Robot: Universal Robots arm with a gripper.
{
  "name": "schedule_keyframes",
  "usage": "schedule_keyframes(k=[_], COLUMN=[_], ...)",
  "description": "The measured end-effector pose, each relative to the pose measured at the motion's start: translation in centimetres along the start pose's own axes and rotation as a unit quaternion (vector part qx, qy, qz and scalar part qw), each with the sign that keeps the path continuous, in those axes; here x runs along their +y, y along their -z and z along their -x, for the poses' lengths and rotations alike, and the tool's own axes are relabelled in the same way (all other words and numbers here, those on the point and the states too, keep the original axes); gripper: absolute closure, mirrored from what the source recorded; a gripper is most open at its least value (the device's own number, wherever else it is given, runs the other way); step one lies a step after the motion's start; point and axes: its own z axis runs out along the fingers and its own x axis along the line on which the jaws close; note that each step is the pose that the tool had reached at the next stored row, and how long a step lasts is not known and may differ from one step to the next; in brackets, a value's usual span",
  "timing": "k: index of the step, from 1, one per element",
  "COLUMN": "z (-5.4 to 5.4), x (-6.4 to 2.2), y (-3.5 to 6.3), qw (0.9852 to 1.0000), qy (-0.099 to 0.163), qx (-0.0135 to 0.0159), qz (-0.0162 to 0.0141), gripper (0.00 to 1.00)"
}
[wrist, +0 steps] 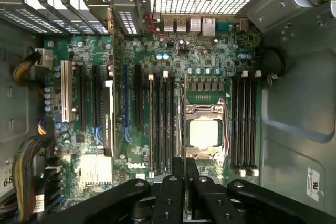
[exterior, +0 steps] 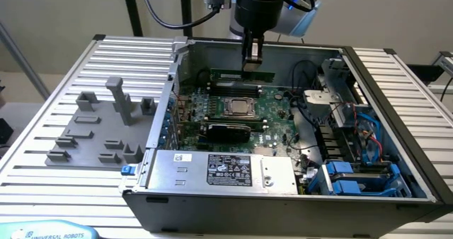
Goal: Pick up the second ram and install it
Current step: 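Pick up the second ram and move it above second insertion slot, then insert the second ram into the second slot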
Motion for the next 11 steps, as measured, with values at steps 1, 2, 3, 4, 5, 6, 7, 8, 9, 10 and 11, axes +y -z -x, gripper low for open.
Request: schedule_keyframes(k=[1,2,3,4,5,6,7,8,9,10,11], z=[0.00,0.00,0.00,0.00,0.00,0.00,0.00,0.00,0.00,0.00,0.00], x=[0.00,0.00,0.00,0.00,0.00,0.00,0.00,0.00,0.00,0.00,0.00], y=[0.00,0.00,0.00,0.00,0.00,0.00,0.00,0.00,0.00,0.00,0.00], qw=[1.0000,1.0000,1.0000,1.0000,1.0000,1.0000,1.0000,1.0000,1.0000,1.0000,1.0000], qy=[0.000,0.000,0.000,0.000,0.000,0.000,0.000,0.000,0.000,0.000,0.000], qx=[0.0000,0.0000,0.0000,0.0001,0.0001,0.0001,0.0001,0.0001,0.0001,0.0001,0.0001], qz=[0.0000,0.0000,0.0000,0.0000,0.0000,0.0000,0.0000,0.0000,0.0000,0.0000,0.0000], gripper=[0.87,0.87,0.87,0.87,0.87,0.87,0.87,0.87,0.87,0.87,0.87])
